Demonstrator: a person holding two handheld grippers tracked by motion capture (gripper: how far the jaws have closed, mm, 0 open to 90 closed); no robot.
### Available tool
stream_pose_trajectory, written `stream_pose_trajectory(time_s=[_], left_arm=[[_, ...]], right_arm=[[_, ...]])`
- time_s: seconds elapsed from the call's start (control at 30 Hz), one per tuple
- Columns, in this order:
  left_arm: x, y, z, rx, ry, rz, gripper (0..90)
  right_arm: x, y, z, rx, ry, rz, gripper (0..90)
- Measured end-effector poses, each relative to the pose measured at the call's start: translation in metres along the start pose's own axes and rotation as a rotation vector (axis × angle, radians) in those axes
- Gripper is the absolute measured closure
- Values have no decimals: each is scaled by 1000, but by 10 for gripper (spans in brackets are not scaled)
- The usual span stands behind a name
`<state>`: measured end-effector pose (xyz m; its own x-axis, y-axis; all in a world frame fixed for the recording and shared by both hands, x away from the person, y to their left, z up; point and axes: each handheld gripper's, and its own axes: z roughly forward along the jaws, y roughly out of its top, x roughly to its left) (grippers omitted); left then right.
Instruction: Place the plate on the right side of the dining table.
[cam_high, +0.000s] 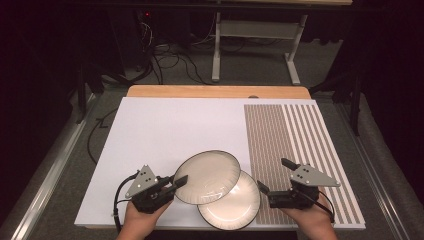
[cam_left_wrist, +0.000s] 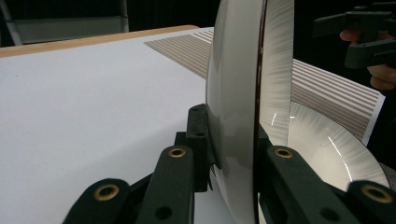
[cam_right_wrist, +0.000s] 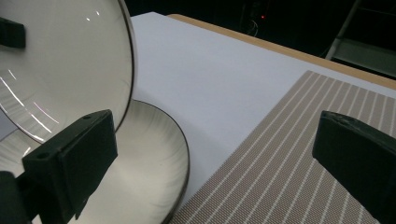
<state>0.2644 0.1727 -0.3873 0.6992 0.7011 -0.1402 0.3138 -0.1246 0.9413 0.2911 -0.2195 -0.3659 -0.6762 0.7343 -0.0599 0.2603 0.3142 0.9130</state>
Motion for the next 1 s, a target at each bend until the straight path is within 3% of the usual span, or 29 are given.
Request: stream_pose_trajectory(time_s=[0.33, 0.73, 0.87, 0.97, 1.0], left_arm=[[0, 0, 0, 1, -1, 5, 787], [1, 0, 0, 0, -6, 4, 787], [1, 0, 0, -1, -7, 3, 787], [1, -1, -1, -2, -7, 3, 787], [1, -1, -1, -2, -7, 3, 787]], right_arm=[[17, 10, 16, 7, 49, -1, 71], [38, 13, 46, 35, 121, 6, 240], [41, 13, 55, 55, 135, 25, 328], [41, 11, 63, 52, 164, 40, 469], [41, 11, 63, 52, 164, 40, 469]])
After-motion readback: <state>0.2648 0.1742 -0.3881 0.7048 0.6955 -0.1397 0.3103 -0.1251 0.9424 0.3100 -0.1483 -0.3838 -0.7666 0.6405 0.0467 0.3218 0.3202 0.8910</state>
